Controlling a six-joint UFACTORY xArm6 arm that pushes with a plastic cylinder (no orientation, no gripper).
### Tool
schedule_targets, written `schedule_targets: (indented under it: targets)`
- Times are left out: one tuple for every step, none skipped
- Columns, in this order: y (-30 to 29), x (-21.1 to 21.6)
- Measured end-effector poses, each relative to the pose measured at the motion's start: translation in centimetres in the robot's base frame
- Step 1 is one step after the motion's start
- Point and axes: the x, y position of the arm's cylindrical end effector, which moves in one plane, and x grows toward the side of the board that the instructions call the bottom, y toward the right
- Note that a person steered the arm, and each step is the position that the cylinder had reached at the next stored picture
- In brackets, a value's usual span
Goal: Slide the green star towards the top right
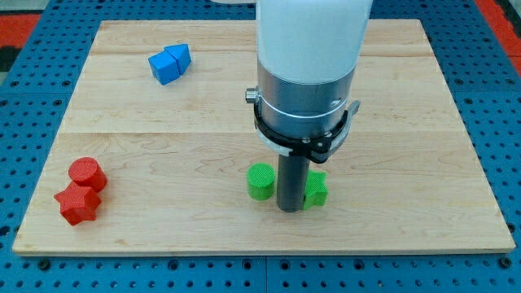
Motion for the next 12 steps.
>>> schedule_targets:
  targets:
    - [1.5, -1.6]
    - [2.6, -3.1]
    - [3.0, -4.7]
    - [3.0, -5.6]
    - [2.8, -5.2]
    - [2.7, -4.3]
    - [2.6, -3.4]
    - [2.3, -3.1]
    - [2.2, -3.1]
    - [3.4, -3.1]
    - [3.9, -2.4]
    - [3.8, -2.0]
